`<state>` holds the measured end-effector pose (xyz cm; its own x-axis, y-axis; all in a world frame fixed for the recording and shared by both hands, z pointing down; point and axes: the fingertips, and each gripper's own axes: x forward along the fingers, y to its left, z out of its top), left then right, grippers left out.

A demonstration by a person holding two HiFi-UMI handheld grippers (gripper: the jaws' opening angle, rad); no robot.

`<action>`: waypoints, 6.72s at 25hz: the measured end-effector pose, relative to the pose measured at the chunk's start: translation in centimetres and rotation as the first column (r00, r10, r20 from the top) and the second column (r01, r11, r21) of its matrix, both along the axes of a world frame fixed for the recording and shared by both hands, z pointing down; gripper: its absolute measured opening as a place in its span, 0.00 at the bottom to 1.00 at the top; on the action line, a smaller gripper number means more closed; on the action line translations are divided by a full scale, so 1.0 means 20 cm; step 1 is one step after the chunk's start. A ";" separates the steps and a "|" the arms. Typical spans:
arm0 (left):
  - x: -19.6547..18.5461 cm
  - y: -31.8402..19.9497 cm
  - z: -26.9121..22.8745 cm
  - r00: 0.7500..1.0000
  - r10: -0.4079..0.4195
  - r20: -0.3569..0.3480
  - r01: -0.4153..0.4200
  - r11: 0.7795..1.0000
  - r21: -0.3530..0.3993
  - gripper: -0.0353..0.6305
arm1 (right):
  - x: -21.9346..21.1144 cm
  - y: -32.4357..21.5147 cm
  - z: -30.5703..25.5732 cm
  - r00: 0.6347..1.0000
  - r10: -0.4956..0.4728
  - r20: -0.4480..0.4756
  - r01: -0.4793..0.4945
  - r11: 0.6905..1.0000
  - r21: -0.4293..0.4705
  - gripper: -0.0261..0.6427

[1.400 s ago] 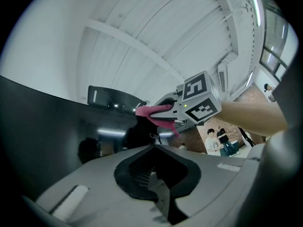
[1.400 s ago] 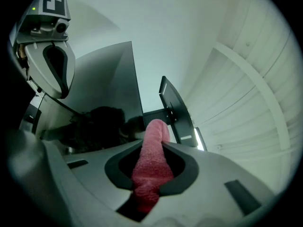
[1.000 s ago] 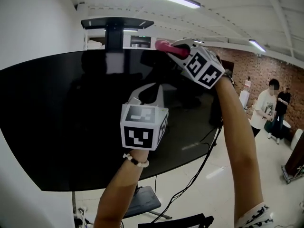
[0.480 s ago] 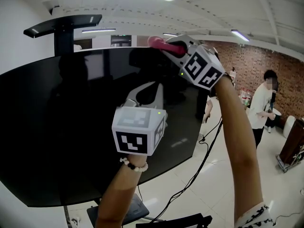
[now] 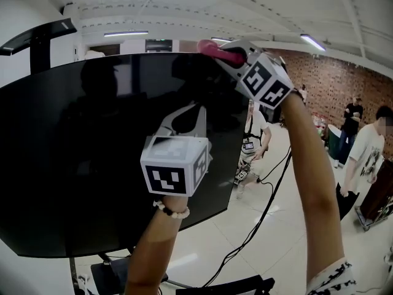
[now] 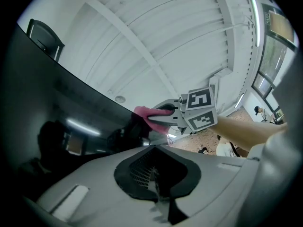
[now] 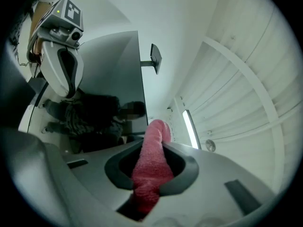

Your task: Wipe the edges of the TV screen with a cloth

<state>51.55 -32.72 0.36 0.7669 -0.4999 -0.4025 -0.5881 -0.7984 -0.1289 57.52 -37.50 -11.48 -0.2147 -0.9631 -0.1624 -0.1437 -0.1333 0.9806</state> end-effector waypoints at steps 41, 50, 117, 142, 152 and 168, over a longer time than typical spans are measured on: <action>0.55 0.01 0.60 0.989 -0.017 0.148 0.038 0.989 -0.143 0.03 | 0.85 -0.05 0.70 0.825 -0.056 0.562 0.131 0.987 -0.095 0.14; 0.56 -0.04 0.99 0.975 -0.018 0.221 0.068 0.973 -0.219 0.03 | 0.90 -0.06 1.19 0.761 -0.003 0.649 0.138 0.978 -0.158 0.14; -0.34 0.17 2.62 0.947 -0.119 0.299 0.291 0.714 -0.637 0.03 | 0.41 -0.11 3.57 0.315 0.585 0.748 0.314 0.679 -0.663 0.14; -1.20 0.25 2.64 0.929 -0.256 0.268 0.371 0.639 -0.674 0.03 | -0.50 -0.11 3.59 0.318 0.652 0.689 0.393 0.570 -0.721 0.14; -1.58 0.32 2.68 0.916 -0.302 0.263 0.397 0.611 -0.685 0.03 | -1.06 -0.09 3.62 0.393 0.620 0.679 0.437 0.523 -0.732 0.14; -2.17 0.38 2.73 0.866 -0.391 0.312 0.491 0.544 -0.680 0.03 | -1.82 -0.09 3.62 0.419 0.579 0.700 0.510 0.487 -0.709 0.14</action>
<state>8.05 -25.13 54.89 0.3799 -0.8708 0.3122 -0.9135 -0.3001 0.2745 21.03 -39.22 60.86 -0.4595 -0.6996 0.5472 -0.8647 0.4931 -0.0958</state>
